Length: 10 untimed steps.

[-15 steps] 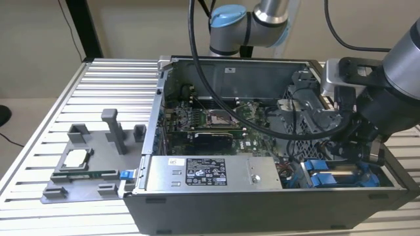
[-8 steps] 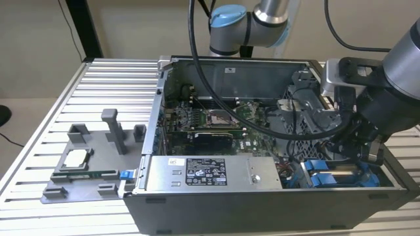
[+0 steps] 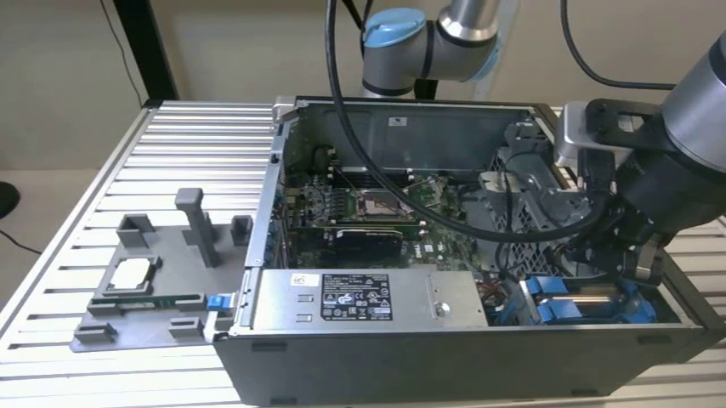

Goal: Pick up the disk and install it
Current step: 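Insert the first disk wire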

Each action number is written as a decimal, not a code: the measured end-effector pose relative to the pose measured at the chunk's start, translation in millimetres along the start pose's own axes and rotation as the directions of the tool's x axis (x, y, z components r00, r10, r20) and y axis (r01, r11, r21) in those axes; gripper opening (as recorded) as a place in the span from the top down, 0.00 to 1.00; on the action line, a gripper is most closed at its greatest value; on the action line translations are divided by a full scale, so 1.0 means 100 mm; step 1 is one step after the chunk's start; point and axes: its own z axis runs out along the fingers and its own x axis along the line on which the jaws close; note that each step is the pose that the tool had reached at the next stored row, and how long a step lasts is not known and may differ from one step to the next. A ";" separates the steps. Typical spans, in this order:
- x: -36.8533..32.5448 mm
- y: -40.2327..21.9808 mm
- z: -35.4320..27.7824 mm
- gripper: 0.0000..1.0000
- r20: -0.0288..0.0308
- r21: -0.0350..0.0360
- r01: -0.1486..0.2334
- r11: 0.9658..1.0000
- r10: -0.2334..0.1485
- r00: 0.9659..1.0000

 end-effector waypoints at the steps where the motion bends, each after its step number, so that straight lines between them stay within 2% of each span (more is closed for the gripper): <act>1: -0.002 0.000 -0.001 1.00 -0.004 0.001 0.000 1.000 0.000 1.000; 3: -0.016 0.005 -0.002 1.00 -0.018 0.003 0.002 1.000 -0.002 1.000; 4: -0.024 0.008 -0.002 1.00 -0.031 0.005 0.003 1.000 -0.003 1.000; 5: -0.028 0.010 -0.001 1.00 -0.047 0.009 0.005 1.000 -0.005 0.999; 9: -0.037 0.014 0.002 1.00 -0.116 0.029 0.019 0.999 -0.016 0.993; 10: -0.045 0.017 0.004 1.00 -0.129 0.032 0.021 0.999 -0.017 0.991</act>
